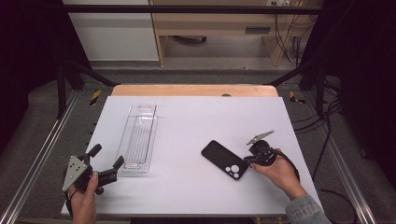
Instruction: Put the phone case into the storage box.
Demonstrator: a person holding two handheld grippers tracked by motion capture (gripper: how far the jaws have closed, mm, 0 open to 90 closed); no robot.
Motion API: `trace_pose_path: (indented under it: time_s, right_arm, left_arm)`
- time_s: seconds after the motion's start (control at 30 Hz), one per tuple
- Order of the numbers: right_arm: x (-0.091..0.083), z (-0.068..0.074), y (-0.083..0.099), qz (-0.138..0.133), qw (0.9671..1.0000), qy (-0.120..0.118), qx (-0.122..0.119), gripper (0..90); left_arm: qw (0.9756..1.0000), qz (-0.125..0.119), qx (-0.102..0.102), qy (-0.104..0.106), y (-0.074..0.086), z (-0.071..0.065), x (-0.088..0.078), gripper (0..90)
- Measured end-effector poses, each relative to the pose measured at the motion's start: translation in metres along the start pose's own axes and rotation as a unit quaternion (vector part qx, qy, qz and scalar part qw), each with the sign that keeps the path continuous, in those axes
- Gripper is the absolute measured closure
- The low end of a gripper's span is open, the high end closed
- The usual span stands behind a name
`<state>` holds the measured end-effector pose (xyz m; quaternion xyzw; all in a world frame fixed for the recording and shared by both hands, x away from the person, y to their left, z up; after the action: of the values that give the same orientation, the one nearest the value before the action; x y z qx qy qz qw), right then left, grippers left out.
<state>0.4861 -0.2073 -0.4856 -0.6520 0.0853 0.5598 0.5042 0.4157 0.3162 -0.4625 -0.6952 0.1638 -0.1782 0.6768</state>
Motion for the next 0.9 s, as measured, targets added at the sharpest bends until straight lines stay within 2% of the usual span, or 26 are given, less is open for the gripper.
trace_pose_path:
  time_s: [0.57,0.77,0.9]
  right_arm:
    - [0.0028,-0.0001,-0.0037,0.018,0.9993,0.007,-0.031,85.3]
    - [0.0041,0.0003,-0.0048,0.026,0.9988,0.011,-0.040,87.3]
    - [0.0041,0.0011,-0.0048,0.026,0.9984,0.014,-0.049,88.0]
  left_arm:
    - [1.0000,0.003,0.002,0.003,0.0006,-0.0010,0.0012,2.0]
    - [1.0000,-0.001,-0.006,-0.006,0.0003,0.0032,-0.0008,2.0]
    - [0.9999,0.000,-0.004,-0.010,0.0004,0.0042,-0.0009,2.0]
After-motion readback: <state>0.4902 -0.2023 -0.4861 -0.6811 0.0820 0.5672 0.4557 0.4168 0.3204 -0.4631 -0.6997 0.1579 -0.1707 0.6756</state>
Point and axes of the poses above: each handheld gripper's, and its own axes: x roughly forward along the jaws, y roughly out of its underside, z roughly to its left, the point moved 2 cm from there along x, roughly forward along the jaws, and after that the axes turned 5 degrees about -z, right-handed, at the moved point
